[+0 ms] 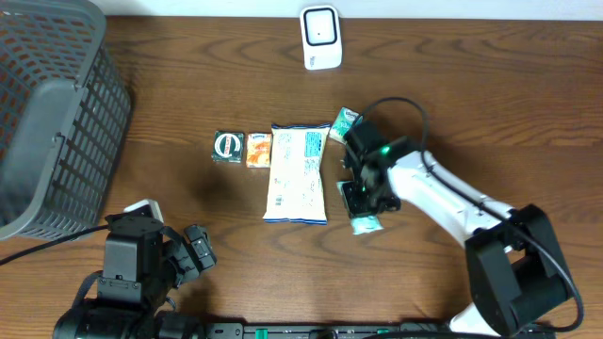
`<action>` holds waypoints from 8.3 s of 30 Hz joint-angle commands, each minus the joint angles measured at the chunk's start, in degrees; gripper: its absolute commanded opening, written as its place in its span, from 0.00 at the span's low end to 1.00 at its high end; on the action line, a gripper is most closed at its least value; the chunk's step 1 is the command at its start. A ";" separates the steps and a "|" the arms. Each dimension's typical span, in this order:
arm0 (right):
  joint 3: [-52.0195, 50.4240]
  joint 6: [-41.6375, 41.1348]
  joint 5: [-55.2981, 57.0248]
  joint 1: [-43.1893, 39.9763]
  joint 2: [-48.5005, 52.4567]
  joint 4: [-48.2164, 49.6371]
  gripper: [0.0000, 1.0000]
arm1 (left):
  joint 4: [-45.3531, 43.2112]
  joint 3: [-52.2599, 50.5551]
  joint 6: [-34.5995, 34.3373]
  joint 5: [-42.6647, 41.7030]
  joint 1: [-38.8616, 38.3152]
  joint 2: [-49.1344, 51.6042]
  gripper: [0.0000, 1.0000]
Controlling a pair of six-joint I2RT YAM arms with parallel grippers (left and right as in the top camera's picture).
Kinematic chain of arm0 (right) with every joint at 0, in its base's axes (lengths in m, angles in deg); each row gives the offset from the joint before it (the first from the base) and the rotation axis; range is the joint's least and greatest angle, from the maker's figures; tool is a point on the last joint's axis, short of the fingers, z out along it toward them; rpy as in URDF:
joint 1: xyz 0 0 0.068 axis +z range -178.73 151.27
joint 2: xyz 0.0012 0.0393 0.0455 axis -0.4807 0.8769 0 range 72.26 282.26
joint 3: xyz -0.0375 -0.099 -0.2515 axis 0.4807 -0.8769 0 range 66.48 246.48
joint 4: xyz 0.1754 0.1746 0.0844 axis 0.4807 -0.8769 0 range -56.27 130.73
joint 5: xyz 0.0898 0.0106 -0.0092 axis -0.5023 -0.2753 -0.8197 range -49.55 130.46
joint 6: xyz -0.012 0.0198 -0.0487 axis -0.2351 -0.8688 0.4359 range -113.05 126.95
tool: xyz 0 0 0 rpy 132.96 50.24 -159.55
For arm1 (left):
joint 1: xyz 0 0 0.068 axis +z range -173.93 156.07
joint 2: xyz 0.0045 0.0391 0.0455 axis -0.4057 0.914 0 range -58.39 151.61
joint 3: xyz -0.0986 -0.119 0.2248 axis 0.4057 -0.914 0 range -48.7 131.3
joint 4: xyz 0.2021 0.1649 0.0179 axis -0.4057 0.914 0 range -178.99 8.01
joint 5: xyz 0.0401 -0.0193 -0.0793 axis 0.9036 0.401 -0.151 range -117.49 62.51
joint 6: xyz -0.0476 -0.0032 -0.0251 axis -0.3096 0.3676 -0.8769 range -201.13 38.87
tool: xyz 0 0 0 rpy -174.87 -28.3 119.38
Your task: Scan the item barcode
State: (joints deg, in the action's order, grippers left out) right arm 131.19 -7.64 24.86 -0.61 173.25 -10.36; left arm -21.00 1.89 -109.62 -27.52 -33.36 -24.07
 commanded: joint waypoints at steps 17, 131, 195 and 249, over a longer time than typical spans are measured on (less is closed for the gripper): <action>-9.53 14.80 -49.68 -12.17 0.37 11.72 0.01 | 0.11 -0.13 0.11 0.52 0.13 -0.24 0.98; 7.69 -4.92 21.05 1.40 -0.59 -10.51 0.41 | 0.09 -0.13 0.11 0.52 0.13 -0.24 0.98; 4.26 11.93 -27.56 -5.44 -0.57 -0.90 0.01 | 0.11 -0.13 0.11 0.52 0.13 -0.24 0.97; -1.92 5.22 1.97 -27.85 -0.48 -6.29 0.53 | 0.11 -0.13 0.11 0.52 0.13 -0.24 0.98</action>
State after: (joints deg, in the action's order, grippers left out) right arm 128.81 -2.77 26.19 -29.33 172.88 -16.99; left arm -21.07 1.89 -109.62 -27.52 -33.36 -24.07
